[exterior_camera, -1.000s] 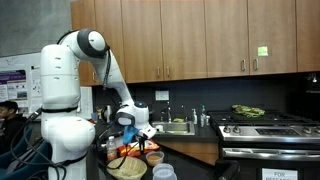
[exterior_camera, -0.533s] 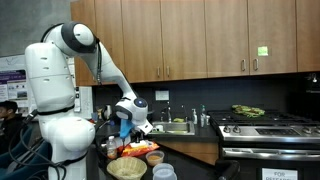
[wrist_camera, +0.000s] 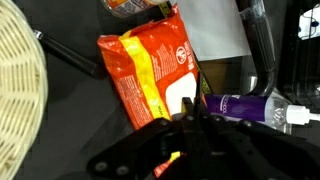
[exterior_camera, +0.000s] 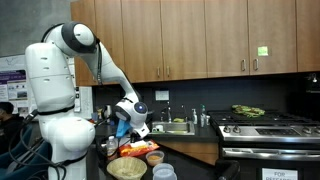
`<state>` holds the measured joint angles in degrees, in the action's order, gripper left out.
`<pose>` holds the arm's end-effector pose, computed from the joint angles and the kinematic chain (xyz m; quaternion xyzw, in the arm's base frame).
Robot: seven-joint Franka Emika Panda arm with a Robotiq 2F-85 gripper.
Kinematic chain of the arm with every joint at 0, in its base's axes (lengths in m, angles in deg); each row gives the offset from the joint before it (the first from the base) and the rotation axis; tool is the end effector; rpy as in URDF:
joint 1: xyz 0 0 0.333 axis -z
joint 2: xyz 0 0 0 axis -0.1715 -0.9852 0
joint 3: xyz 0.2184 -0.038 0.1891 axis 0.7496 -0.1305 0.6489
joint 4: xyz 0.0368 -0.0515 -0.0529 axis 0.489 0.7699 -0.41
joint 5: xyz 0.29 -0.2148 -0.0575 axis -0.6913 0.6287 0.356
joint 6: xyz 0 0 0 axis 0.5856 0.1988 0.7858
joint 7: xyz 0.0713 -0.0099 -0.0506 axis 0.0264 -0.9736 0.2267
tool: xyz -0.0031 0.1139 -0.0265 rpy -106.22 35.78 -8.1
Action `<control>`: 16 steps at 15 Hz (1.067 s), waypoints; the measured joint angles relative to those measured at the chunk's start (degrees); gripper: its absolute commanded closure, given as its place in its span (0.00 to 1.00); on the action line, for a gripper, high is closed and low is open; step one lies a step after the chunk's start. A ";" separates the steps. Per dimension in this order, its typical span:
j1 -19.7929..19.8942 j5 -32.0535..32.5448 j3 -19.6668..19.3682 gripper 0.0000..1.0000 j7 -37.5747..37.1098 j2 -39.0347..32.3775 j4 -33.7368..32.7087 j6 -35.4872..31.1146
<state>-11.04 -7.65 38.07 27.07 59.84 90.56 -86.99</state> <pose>0.3591 0.0383 0.2484 -0.8431 0.3683 -0.0422 0.3897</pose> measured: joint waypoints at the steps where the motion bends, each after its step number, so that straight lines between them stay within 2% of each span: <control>1: 0.00 -0.73 -0.19 0.99 -0.05 -0.38 0.02 0.69; 16: 0.66 -1.65 -2.89 0.99 -9.12 -4.55 0.08 2.29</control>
<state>-10.38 -9.30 35.18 17.95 55.29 90.64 -84.70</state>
